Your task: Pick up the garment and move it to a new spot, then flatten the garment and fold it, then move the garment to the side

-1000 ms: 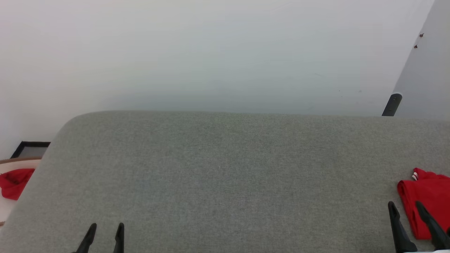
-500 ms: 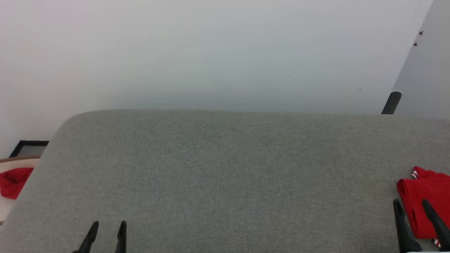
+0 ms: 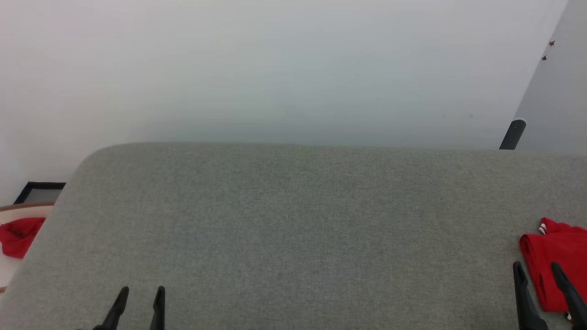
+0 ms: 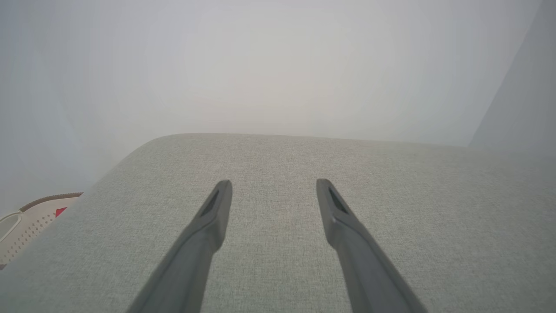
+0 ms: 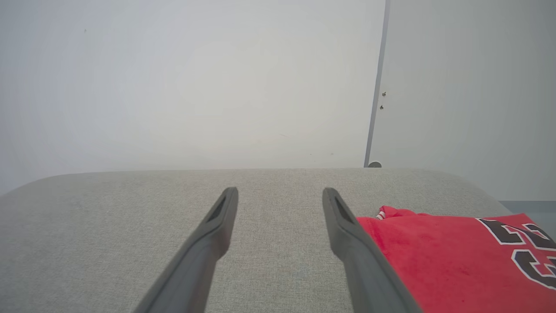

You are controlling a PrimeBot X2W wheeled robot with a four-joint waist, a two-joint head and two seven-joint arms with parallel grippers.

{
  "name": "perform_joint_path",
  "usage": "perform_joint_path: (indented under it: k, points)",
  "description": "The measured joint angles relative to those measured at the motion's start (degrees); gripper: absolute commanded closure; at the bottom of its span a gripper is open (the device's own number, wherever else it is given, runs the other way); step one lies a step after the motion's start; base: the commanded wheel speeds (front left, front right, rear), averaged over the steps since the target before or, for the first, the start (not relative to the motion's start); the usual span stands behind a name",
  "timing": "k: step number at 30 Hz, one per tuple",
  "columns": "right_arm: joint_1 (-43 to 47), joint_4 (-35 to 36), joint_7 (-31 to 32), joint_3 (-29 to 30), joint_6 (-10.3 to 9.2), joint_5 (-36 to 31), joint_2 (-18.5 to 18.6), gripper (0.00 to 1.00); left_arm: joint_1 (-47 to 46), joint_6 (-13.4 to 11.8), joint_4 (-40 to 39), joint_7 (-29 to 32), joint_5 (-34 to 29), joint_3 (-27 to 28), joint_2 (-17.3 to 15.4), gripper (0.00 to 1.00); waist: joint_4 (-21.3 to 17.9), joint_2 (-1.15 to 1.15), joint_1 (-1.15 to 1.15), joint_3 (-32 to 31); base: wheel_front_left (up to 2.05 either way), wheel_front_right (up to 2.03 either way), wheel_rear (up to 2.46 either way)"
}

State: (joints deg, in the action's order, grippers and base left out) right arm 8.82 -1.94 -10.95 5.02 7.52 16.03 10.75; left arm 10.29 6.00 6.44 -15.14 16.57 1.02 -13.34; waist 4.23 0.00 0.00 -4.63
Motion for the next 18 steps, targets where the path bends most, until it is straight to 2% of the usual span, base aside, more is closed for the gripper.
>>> perform_joint_path:
  k: [16, 17, 18]
  points:
    - [0.07, 0.23, 0.22, 0.04, 0.00, -0.25, -0.53, 0.00, 0.00, -0.03, 0.02, 0.00, 0.10, -0.03, -0.04, 0.00, -0.17, 0.00, 0.00, -0.07, 0.00, 0.00, 0.00]
    - [0.07, 0.24, 0.22, 0.05, 0.00, -0.25, -0.54, 1.00, -0.01, -0.02, -0.19, 0.00, 0.16, -0.01, -0.01, 1.00, -0.15, 0.00, 0.00, -0.04, 0.00, 0.00, 0.00]
    - [0.09, -0.11, 0.22, 0.00, 0.00, -0.21, -0.63, 1.00, 0.08, -0.01, 0.12, 0.00, 0.15, -0.08, 0.13, 1.00, -0.15, 0.00, 0.00, -0.03, 0.00, 0.00, 0.00]
